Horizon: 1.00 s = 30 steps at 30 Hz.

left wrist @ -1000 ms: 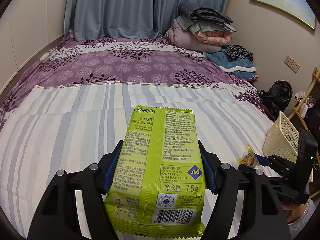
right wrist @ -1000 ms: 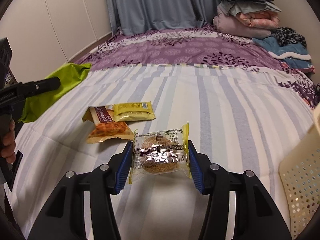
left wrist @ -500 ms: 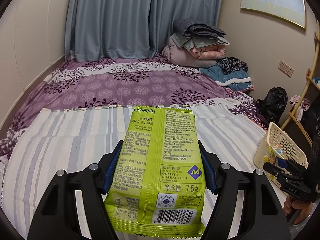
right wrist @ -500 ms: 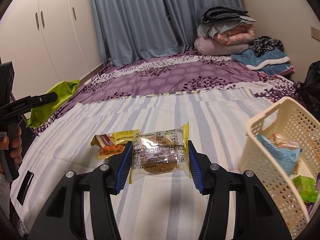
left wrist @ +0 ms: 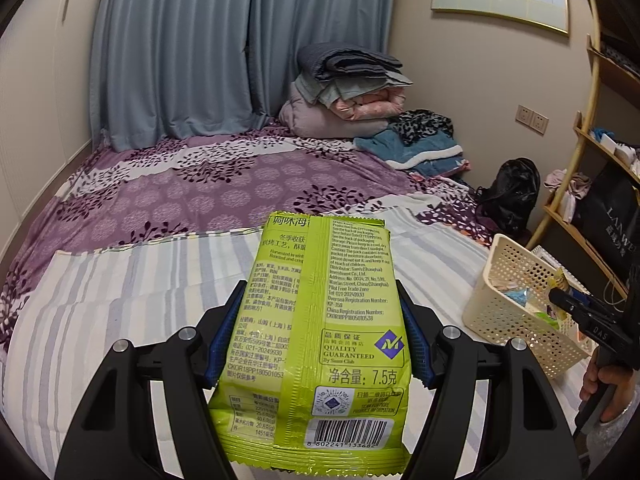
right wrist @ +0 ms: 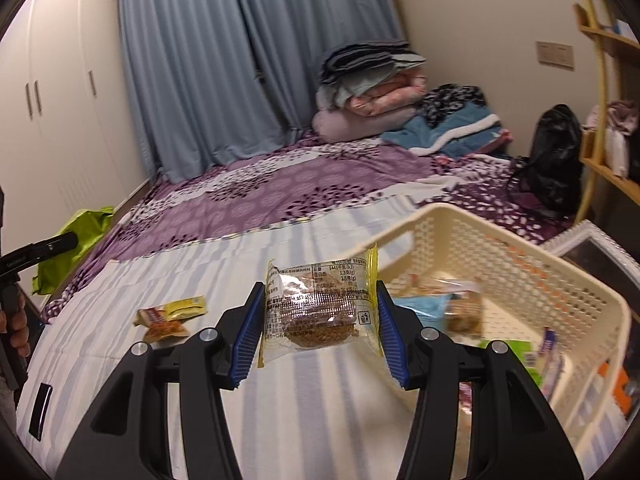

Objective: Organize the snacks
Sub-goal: 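Carry the cookie packet to the basket with the right tool while the left tool carries the green bag, then lower the cookie packet into the basket and open the right tool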

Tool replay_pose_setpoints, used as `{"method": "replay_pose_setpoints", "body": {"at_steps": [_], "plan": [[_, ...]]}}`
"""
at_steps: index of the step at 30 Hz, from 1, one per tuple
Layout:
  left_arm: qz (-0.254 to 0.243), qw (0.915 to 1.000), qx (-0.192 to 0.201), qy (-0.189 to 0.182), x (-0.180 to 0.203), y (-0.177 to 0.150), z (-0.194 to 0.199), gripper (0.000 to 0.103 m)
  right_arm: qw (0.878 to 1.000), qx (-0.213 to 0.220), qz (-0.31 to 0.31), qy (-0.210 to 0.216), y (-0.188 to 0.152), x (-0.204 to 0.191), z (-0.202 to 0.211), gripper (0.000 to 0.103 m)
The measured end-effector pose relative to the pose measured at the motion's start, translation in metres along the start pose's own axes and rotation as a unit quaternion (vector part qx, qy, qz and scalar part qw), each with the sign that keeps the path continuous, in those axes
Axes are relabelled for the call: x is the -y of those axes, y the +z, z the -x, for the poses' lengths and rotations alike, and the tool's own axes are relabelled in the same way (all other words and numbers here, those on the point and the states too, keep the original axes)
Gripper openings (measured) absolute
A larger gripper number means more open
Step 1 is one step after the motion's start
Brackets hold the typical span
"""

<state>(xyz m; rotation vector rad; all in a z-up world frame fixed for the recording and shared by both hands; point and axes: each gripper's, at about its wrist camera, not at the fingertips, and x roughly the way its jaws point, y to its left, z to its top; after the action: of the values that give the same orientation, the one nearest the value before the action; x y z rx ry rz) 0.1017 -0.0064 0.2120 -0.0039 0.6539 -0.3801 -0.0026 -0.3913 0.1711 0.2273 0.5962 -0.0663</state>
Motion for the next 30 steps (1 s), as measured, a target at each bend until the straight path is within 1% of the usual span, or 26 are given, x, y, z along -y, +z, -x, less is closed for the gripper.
{"method": "replay_pose_setpoints", "body": {"at_steps": [5,9,11,12,14,18,22,24,26,30], "plan": [[-0.014,0.9999,0.003,-0.009,0.019,0.003,0.001,0.070,0.998,-0.001,-0.034,-0.045,-0.010,0.046,0.014,0.054],[-0.028,0.9995,0.003,-0.015,0.034,0.007,0.001,0.070,0.997,-0.003,-0.046,-0.065,-0.018,0.069,0.021,0.056],[-0.036,0.9992,0.004,-0.017,0.043,0.009,0.002,0.070,0.996,0.000,-0.053,-0.068,-0.022,0.079,0.024,0.056],[-0.039,0.9991,0.005,-0.019,0.047,0.010,0.002,0.070,0.996,0.003,-0.056,-0.068,-0.023,0.081,0.026,0.057],[-0.046,0.9987,0.006,-0.022,0.057,0.011,0.002,0.070,0.996,0.013,-0.060,-0.072,-0.026,0.086,0.031,0.072],[-0.061,0.9977,0.008,-0.027,0.078,0.014,0.004,0.070,0.995,0.024,-0.063,-0.069,-0.028,0.094,0.039,0.074],[-0.077,0.9964,0.011,-0.034,0.100,0.017,0.006,0.070,0.995,0.035,-0.073,-0.066,-0.033,0.101,0.047,0.082],[-0.084,0.9957,0.012,-0.038,0.111,0.018,0.006,0.070,0.994,0.041,-0.075,-0.069,-0.035,0.104,0.050,0.084],[-0.093,0.9947,0.013,-0.043,0.126,0.020,0.004,0.070,0.993,0.047,-0.080,-0.070,-0.038,0.110,0.055,0.088],[-0.113,0.9914,0.010,-0.066,0.163,0.022,-0.003,0.070,0.993,0.051,-0.080,-0.075,-0.042,0.117,0.062,0.088]]}}
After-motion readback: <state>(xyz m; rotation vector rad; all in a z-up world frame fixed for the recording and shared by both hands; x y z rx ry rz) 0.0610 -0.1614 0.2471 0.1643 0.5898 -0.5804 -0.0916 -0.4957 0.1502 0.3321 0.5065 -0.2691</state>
